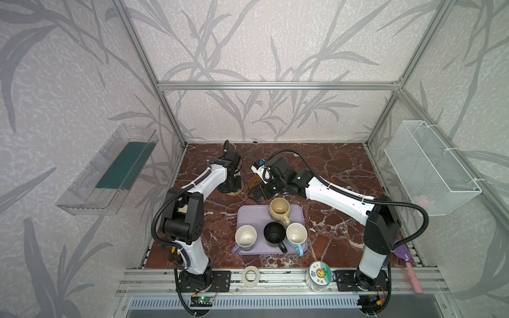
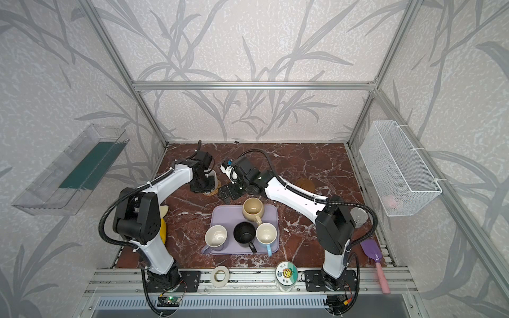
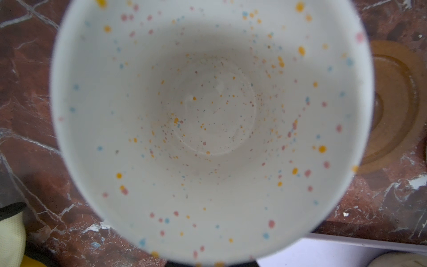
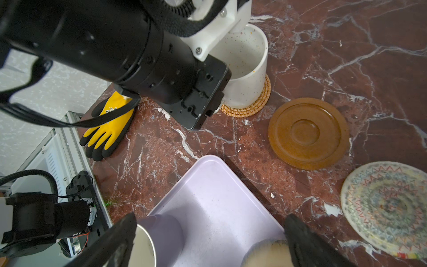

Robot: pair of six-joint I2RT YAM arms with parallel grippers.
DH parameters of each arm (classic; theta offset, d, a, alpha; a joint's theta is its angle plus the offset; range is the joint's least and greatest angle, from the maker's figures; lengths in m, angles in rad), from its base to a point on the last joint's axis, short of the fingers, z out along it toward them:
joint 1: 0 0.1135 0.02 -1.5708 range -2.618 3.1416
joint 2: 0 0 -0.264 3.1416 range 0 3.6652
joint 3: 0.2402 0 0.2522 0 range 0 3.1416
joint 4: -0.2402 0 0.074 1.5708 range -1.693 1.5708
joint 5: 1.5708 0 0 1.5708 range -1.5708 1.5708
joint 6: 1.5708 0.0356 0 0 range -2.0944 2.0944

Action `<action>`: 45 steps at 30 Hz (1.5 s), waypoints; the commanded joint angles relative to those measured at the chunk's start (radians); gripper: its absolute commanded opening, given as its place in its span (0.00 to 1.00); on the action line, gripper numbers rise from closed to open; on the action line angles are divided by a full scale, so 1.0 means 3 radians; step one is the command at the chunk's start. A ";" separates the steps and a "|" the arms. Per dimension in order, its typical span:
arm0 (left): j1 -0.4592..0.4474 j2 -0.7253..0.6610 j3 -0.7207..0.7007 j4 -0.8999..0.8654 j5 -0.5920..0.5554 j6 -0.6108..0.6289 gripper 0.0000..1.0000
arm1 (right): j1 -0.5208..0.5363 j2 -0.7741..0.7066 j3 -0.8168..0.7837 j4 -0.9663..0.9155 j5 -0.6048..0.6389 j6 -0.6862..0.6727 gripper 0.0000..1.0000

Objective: Place cups on coasters
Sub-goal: Place the cup on the coaster.

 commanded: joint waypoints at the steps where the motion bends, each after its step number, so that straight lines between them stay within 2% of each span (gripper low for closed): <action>1: 0.0015 -0.0130 -0.0048 0.0124 -0.0027 -0.0039 0.00 | 0.0024 0.0030 -0.0019 0.0017 -0.0008 -0.0015 0.99; 11: 0.0014 -0.0150 -0.0095 0.0102 -0.0034 -0.0003 0.00 | 0.0023 0.0017 -0.0051 0.0014 -0.0002 -0.0003 0.99; 25: 0.0014 -0.0160 -0.0102 0.0071 -0.0070 0.0008 0.15 | 0.0025 0.0047 -0.0040 -0.0018 -0.0018 -0.0006 0.99; 42: 0.0017 -0.0184 -0.0143 0.0050 -0.0129 -0.0007 0.23 | 0.0030 0.0009 -0.0081 -0.0015 0.0003 -0.0016 0.99; 45: 0.0020 -0.0183 -0.0154 0.0041 -0.0146 -0.0012 0.30 | 0.0030 0.0006 -0.0091 -0.0012 0.0007 -0.0017 0.99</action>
